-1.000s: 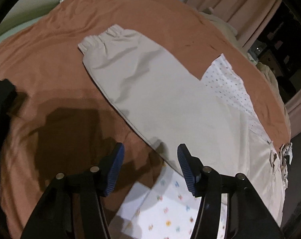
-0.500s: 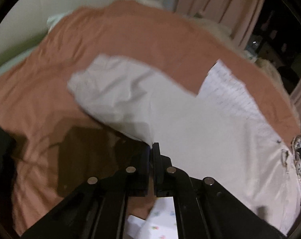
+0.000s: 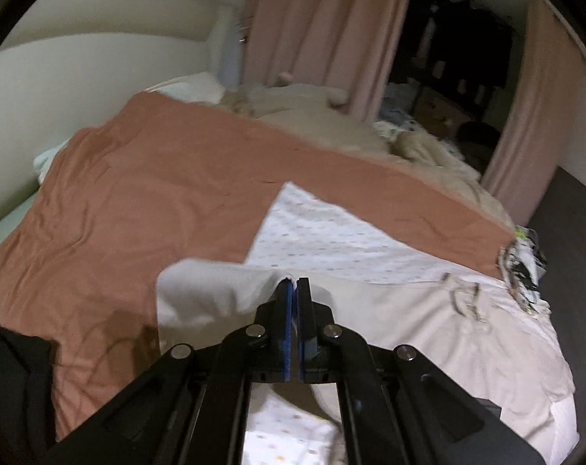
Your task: Fold large clothes
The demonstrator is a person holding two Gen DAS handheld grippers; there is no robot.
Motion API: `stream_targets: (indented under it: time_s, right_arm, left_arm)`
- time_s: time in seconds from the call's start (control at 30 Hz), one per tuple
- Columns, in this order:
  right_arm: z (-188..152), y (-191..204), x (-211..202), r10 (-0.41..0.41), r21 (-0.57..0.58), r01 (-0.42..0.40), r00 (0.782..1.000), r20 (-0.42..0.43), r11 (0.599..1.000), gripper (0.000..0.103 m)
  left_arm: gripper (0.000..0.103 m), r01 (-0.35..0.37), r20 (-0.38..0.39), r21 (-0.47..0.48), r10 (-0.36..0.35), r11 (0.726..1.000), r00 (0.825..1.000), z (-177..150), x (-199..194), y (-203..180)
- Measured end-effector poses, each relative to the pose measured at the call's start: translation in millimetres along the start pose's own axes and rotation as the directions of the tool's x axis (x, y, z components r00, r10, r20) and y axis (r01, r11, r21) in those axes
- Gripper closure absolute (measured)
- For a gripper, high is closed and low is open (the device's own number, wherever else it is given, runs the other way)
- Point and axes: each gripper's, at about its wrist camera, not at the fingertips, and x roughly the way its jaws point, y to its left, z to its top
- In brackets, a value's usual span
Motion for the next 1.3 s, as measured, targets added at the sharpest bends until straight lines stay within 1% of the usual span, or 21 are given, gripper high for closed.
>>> stream_targets:
  time_s: [0.07,0.1,0.17,0.2,0.23,0.33,0.37,0.4,0.43,0.5,0.63,0.73,0.83,0.93,1.0,1.03,1.07,1.1,1.13,1.17,1.3]
  right_arm:
    - [-2,-4,-25,0.033,0.026,-0.034,0.999,0.029,0.999,0.077]
    - [-3,-6,-36,0.039,0.038,-0.041,0.998,0.041,0.998,0.074]
    - [-8,-12,-64,-0.001,0.056,-0.004,0.996,0.084,0.998,0.057]
    - [-11,-13,-76,-0.014,0.058,0.008,0.994,0.111,0.998,0.037]
    - [-14,-14,-88,-0.021,0.057,0.013,0.990,0.139,0.998,0.025]
    - [-20,-19,-122,-0.048,0.080,0.032,0.978,0.205,0.996,0.025]
    - [-25,-25,-138,-0.064,0.106,0.039,0.970,0.235,0.994,0.025]
    - [-31,-24,-147,-0.071,0.120,0.042,0.966,0.250,0.992,0.025]
    - [-37,-31,-160,-0.080,0.148,0.042,0.961,0.265,0.988,0.025]
    - [-50,-43,-181,-0.087,0.189,0.034,0.955,0.283,0.981,0.025]
    - [-77,-62,-220,-0.136,0.259,0.051,0.936,0.323,0.965,0.025]
    - [-98,-76,-246,-0.165,0.310,0.053,0.924,0.345,0.949,0.025]
    - [-109,-86,-268,-0.196,0.356,0.058,0.910,0.366,0.933,0.025]
    - [-106,-89,-279,-0.199,0.367,0.049,0.902,0.384,0.929,0.025]
    - [-106,-88,-284,-0.202,0.375,0.046,0.899,0.389,0.926,0.025]
    - [-112,-88,-286,-0.205,0.378,0.047,0.898,0.390,0.925,0.025]
    - [-112,-88,-287,-0.207,0.385,0.045,0.896,0.392,0.922,0.025]
    - [-113,-88,-287,-0.206,0.390,0.041,0.896,0.393,0.920,0.025]
    - [-115,-88,-286,-0.202,0.392,0.035,0.896,0.394,0.919,0.025]
    - [-117,-87,-288,-0.197,0.391,0.029,0.897,0.396,0.920,0.025]
    - [-115,-88,-287,-0.200,0.377,0.038,0.894,0.402,0.926,0.025]
  left_arm:
    - [0.099,0.033,-0.004,0.024,-0.032,0.999,0.999,0,-6,-23]
    - [0.099,0.048,-0.007,0.038,-0.048,0.998,0.999,-2,-9,-34]
    - [0.099,0.072,-0.011,0.059,-0.072,0.996,0.997,-4,-16,-53]
    - [0.099,0.091,-0.016,0.066,-0.091,0.994,0.996,-7,-19,-65]
    - [0.099,0.115,-0.023,0.067,-0.114,0.991,0.993,-10,-21,-78]
    - [0.099,0.166,-0.046,0.091,-0.162,0.982,0.986,-22,-26,-109]
    - [0.099,0.173,-0.051,0.101,-0.168,0.980,0.984,-26,-26,-118]
    - [0.099,0.182,-0.060,0.118,-0.176,0.976,0.983,-31,-26,-129]
    - [0.099,0.193,-0.073,0.131,-0.185,0.972,0.980,-37,-25,-140]
    - [0.099,0.219,-0.099,0.140,-0.207,0.966,0.973,-49,-23,-159]
    - [0.099,0.257,-0.141,0.148,-0.236,0.955,0.961,-76,-18,-187]
    - [0.099,0.283,-0.189,0.156,-0.252,0.946,0.949,-99,-10,-213]
    - [0.099,0.324,-0.247,0.127,-0.286,0.938,0.926,-123,2,-233]
    - [0.098,0.325,-0.295,0.083,-0.289,0.942,0.911,-151,15,-243]
    - [0.094,0.338,-0.324,0.032,-0.311,0.940,0.893,-166,24,-242]
    - [0.091,0.334,-0.336,0.008,-0.312,0.942,0.888,-172,28,-241]
    - [0.079,0.329,-0.346,-0.017,-0.314,0.944,0.884,-178,31,-238]
    - [0.042,0.329,-0.351,-0.036,-0.320,0.944,0.880,-182,34,-235]
    - [0.016,0.336,-0.350,-0.061,-0.336,0.940,0.875,-186,37,-231]
    - [0.000,0.347,-0.343,-0.082,-0.353,0.934,0.870,-190,36,-227]
    - [0.000,0.321,-0.325,-0.169,-0.361,0.932,0.874,-200,30,-207]
